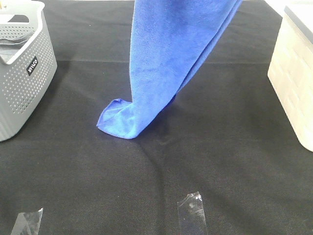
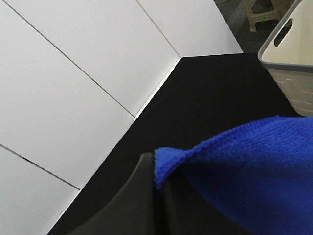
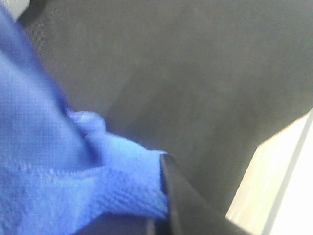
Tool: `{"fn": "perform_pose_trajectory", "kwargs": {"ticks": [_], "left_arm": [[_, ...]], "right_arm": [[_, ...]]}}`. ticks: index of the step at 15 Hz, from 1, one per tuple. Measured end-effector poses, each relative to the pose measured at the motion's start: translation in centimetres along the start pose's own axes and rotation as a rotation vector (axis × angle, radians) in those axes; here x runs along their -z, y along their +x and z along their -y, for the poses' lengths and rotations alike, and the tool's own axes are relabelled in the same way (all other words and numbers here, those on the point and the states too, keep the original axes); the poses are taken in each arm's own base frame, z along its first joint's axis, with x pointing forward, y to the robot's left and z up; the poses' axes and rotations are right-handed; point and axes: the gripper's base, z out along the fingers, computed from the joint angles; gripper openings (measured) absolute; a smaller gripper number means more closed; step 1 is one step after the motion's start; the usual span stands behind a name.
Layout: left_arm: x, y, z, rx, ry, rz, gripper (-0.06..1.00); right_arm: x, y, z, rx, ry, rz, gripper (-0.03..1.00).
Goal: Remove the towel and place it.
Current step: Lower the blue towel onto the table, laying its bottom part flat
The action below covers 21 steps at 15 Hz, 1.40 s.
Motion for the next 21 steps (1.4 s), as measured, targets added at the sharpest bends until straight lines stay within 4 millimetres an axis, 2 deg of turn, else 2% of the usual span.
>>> {"fn": "perform_pose_trajectory", "kwargs": {"ticks": [3, 6, 8, 10, 15, 19, 20, 21], "left_arm": [[-0.7, 0.7, -1.6, 0.008, -0.067, 0.029, 0.0], [-1.4, 1.9, -4.3, 0.08, -0.154, 0.077, 0.0], [-1.5, 2.4, -6.5, 0.098, -0.233, 0.172, 0.0], [-2.3, 3.3, -7.9, 0.092, -0.283, 0.224, 0.0], [-5.7, 5.6, -7.9, 0.007, -0.309, 0.252, 0.0], [-8.9, 10.6, -10.6, 0.076, -0.381, 0.372, 0.0], [-9.8, 12.8, -12.1, 0.097, -0.427, 0.438, 0.0], [-10.2, 13.6, -12.8, 0.11, -0.448, 0.456, 0.0]], "right_arm": [[0.3, -1.5, 0.4, 0.009, 0.037, 0.152, 0.03], [0.8, -3.5, 0.7, 0.011, 0.083, 0.383, 0.03], [0.6, -4.9, 1.0, 0.012, 0.112, 0.531, 0.03], [-0.9, -5.7, 1.1, 0.013, 0.125, 0.599, 0.03], [-5.1, -6.8, 1.3, 0.015, 0.145, 0.713, 0.03], [-8.7, -8.8, 1.7, 0.037, 0.169, 0.761, 0.03], [-10.8, -9.9, 1.9, 0.043, 0.179, 0.785, 0.03], [-11.8, -10.3, 2.0, 0.043, 0.181, 0.797, 0.03]]}}
